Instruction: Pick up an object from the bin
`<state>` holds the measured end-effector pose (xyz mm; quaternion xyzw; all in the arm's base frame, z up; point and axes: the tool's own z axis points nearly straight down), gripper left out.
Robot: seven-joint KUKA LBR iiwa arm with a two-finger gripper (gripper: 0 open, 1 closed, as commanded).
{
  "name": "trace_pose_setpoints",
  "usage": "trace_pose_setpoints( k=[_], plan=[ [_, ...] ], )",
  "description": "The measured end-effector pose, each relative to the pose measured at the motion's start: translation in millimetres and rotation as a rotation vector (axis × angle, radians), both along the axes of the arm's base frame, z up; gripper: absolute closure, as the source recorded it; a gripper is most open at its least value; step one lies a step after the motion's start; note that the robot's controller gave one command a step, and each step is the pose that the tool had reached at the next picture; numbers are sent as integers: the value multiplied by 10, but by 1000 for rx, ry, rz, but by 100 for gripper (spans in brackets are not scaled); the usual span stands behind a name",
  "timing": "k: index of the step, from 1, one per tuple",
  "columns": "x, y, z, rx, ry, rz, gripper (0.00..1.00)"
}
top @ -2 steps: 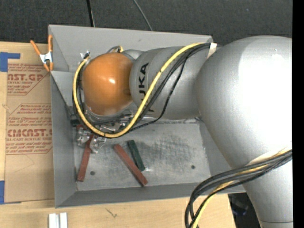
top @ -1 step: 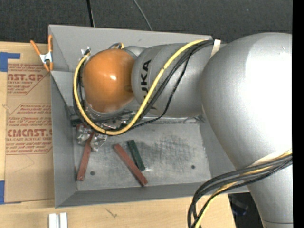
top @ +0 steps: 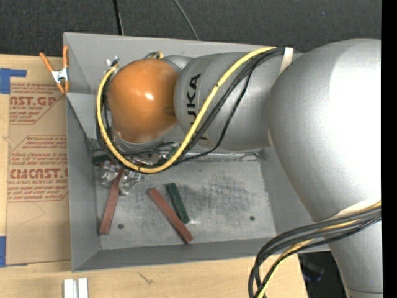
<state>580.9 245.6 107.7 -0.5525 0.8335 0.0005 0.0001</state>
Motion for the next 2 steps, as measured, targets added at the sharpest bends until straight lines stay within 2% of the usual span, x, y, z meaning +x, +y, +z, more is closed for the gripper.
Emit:
trace_pose_setpoints(
  k=[1, 2],
  plan=[
    [4, 8, 73, 2, -4, -1, 100],
    [-10, 5, 128, 0, 1, -1, 100]
  ],
)
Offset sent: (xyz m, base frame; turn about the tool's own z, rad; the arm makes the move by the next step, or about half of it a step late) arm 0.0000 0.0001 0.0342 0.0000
